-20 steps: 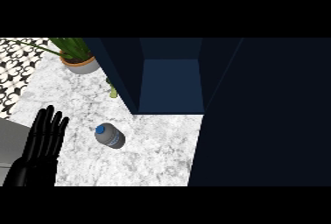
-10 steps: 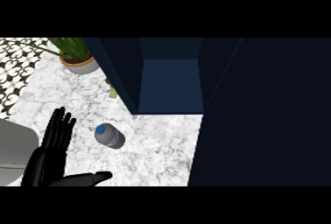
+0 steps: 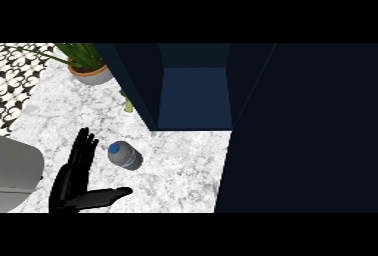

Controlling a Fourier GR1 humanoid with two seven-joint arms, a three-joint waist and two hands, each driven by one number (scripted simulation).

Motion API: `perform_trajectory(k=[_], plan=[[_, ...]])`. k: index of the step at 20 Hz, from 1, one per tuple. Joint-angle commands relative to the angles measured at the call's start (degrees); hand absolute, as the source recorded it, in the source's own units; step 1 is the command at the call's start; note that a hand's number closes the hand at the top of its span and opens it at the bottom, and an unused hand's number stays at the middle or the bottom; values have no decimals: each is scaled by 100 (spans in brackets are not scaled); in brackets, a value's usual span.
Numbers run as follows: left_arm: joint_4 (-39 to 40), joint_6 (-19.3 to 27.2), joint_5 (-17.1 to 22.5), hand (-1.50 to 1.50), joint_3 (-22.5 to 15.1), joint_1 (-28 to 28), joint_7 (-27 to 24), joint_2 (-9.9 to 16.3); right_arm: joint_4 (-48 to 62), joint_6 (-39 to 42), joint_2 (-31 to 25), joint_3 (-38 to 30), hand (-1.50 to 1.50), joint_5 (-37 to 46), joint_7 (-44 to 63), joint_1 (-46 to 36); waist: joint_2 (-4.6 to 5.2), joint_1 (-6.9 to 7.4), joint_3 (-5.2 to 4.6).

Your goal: Pick up the bottled water, place it into the cabinet and close the cabinet

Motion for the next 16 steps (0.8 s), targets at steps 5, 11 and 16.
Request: perform_trajectory(k=[5,11,16], plan=[[1787,-348,129,-150,482,-585,-1183,175,-524,-143,-162,465,-150,692,-47,458,-7,-26,2],[2897,-490,161,-150,605,-949,-1881,105,-451,-325,-120,497,-150,853,230,-2,-4,-7,1],[4021,-537,212,-150,907,-1459,-2713,145,-856,-308,-468,368,-150,545,174,383,-3,-57,-1]])
